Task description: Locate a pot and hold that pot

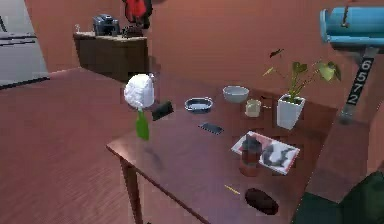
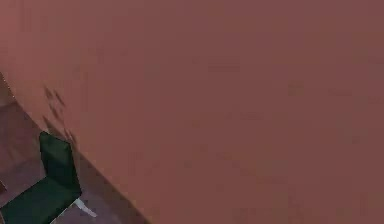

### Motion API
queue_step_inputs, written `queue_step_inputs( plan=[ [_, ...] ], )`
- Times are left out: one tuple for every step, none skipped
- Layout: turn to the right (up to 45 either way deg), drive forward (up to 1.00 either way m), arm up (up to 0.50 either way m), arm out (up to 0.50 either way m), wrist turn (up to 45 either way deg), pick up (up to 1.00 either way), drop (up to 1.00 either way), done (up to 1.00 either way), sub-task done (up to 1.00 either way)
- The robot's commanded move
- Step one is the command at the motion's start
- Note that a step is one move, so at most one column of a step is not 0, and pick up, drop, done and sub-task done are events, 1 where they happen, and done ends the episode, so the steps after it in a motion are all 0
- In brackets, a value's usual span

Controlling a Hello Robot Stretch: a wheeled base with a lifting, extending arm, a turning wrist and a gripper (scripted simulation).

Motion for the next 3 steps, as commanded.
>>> queue_step_inputs(
  plan=[
    [-45.0, 0.00, 0.00, 0.00, 0.0, 0.00, 0.00, 0.00, 0.00],
    [-24.0, 0.00, 0.00, 0.00, 0.0, 0.00, 0.00, 0.00, 0.00],
    [0.0, 0.00, 0.50, 0.00, 0.0, 0.00, 0.00, 0.00, 0.00]
  ],
)
